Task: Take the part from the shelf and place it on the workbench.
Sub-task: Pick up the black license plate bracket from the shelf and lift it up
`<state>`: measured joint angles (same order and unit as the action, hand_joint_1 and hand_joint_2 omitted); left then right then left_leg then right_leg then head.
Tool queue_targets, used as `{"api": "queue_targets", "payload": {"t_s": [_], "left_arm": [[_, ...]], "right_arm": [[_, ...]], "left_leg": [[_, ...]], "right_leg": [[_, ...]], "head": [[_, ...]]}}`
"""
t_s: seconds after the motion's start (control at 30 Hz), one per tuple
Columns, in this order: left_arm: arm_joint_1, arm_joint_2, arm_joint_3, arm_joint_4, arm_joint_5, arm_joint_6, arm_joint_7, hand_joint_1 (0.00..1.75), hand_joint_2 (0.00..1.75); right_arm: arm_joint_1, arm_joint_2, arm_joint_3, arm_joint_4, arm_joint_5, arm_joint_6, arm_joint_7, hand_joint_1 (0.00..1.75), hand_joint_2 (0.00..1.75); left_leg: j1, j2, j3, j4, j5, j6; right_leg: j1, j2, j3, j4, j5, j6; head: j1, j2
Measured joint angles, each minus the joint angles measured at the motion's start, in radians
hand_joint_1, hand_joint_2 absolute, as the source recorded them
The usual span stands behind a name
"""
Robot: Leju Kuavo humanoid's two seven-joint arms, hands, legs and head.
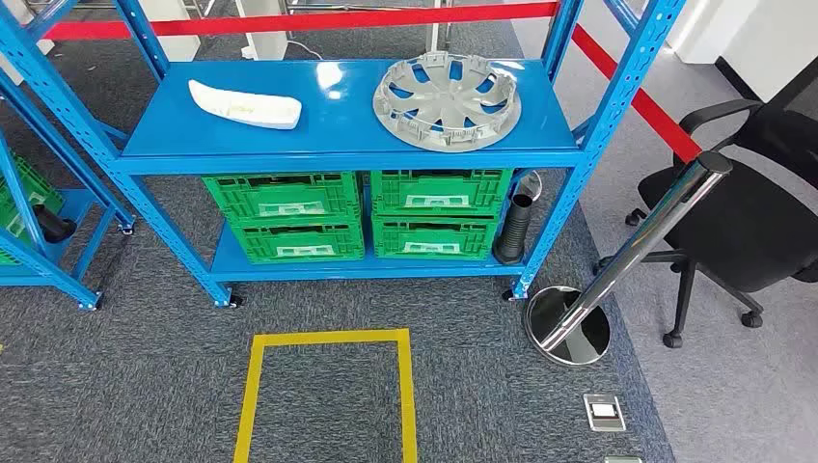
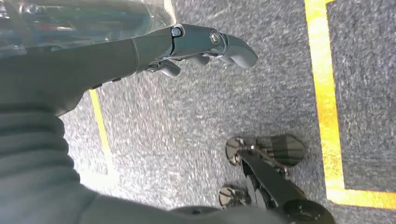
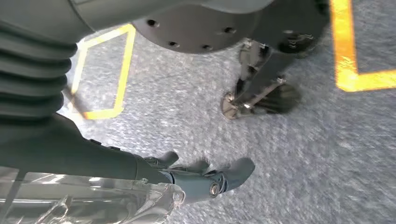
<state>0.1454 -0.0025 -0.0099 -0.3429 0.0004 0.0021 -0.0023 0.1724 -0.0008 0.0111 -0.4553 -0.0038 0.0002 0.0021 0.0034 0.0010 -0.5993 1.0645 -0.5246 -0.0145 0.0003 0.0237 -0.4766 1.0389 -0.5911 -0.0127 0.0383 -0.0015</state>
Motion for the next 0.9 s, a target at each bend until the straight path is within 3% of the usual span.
{"api": "queue_targets", "payload": {"t_s": [0.13,0.3,0.43,0.6,0.73,0.9], "left_arm": [[-0.001,0.0,0.0,-0.011,0.0,0.0,0.002,0.0,1.75],[0.001,-0.001,0.0,-0.019,0.0,0.0,0.002,0.0,1.75],[0.002,-0.001,0.0,-0.024,0.0,0.0,0.002,0.0,1.75],[0.0,-0.001,-0.006,-0.026,0.016,0.005,0.002,0.0,1.75],[-0.013,-0.002,-0.039,-0.028,0.079,0.03,0.002,0.0,0.0],[-0.03,-0.004,-0.102,-0.03,0.172,0.071,0.002,0.0,0.0]], "right_arm": [[-0.004,-0.001,0.0,0.009,0.0,0.0,-0.001,0.0,0.0],[-0.007,-0.001,0.0,0.016,0.0,0.0,-0.001,0.0,0.0],[-0.007,-0.001,0.0,0.019,0.0,0.0,-0.001,0.0,1.75],[-0.012,-0.001,0.007,0.023,-0.009,-0.004,0.0,0.0,1.75],[-0.028,0.0,0.042,0.027,-0.059,-0.023,0.007,0.0,0.0],[-0.048,0.001,0.106,0.033,-0.136,-0.051,0.021,0.0,0.0]], "left_leg": [[-0.001,0.003,0.001,0.0,-0.005,0.009],[-0.001,-0.002,0.002,0.0,-0.006,0.012],[-0.001,-0.003,0.003,0.0,-0.005,0.014],[-0.001,-0.003,0.008,-0.003,-0.003,0.014],[-0.001,-0.003,0.011,-0.007,-0.001,0.012],[-0.001,-0.003,0.013,-0.01,0.001,0.01]], "right_leg": [[0.001,-0.001,0.008,-0.016,-0.004,0.002],[0.0,-0.002,0.014,-0.026,-0.007,0.008],[0.001,-0.003,0.015,-0.026,-0.006,0.012],[0.001,-0.003,0.017,-0.026,-0.005,0.013],[0.001,-0.003,0.018,-0.026,-0.005,0.012],[0.001,-0.003,0.018,-0.026,-0.004,0.012]], "head": [[0.001,0.0],[0.0,0.0],[0.0,0.0],[0.0,0.0],[0.0,0.0],[0.0,0.0]]}}
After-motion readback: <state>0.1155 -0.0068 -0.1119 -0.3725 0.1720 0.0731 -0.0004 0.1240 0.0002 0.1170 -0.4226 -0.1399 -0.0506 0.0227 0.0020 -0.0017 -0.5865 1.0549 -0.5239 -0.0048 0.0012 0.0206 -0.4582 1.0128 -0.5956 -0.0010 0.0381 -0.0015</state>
